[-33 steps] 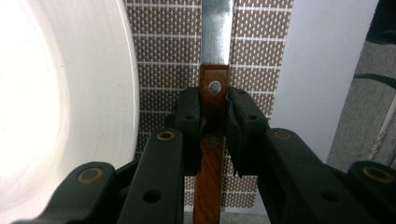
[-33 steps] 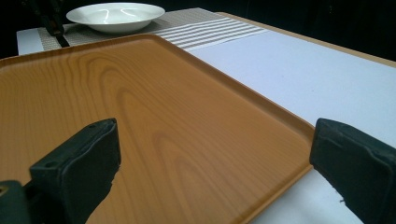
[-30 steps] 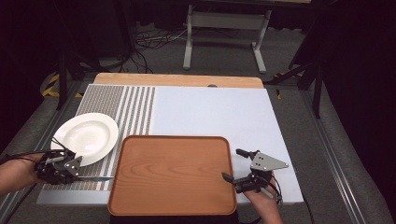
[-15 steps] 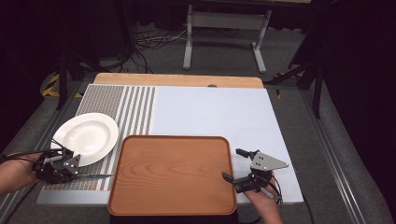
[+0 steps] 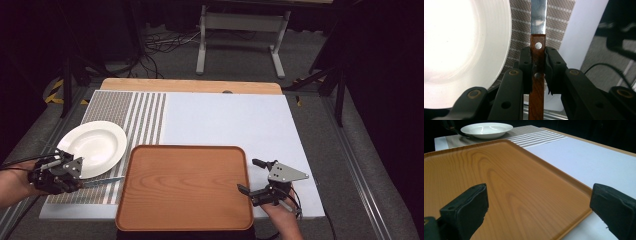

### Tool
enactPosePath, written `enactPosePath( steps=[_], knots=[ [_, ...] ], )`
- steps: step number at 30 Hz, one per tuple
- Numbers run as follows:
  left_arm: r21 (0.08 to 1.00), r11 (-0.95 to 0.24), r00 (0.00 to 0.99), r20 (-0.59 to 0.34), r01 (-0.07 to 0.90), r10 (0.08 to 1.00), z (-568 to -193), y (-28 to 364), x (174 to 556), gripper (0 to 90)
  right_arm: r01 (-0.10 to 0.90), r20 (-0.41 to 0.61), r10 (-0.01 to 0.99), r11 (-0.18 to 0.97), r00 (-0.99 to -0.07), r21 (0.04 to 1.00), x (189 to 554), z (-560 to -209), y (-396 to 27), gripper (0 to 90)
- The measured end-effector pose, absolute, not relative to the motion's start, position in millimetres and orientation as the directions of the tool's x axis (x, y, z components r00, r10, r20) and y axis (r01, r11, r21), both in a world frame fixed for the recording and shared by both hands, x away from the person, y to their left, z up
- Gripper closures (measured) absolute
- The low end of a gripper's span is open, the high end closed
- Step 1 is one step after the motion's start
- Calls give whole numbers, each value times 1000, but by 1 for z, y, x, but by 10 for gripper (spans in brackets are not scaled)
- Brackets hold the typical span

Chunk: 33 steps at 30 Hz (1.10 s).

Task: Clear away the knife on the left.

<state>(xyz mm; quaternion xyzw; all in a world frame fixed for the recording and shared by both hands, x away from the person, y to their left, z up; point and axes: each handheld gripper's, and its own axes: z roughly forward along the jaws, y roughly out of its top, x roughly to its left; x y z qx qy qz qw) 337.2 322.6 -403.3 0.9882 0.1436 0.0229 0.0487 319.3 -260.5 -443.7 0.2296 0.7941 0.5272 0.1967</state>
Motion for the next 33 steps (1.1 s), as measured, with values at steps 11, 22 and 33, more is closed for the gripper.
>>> enactPosePath(
  steps=[11,22,33],
  knots=[
    [235,-860,890,-58,453,453,-383,311,331,779,151,-70,571,330,-818,932,322,-441,-261,26],
    [300,-754,811,-162,584,563,-378,302,334,778,149,-71,572,327,-817,933,322,-440,-262,26],
    [350,-656,743,-259,668,618,-373,289,335,778,150,-71,575,327,-815,933,322,-440,-262,26]
  ],
)
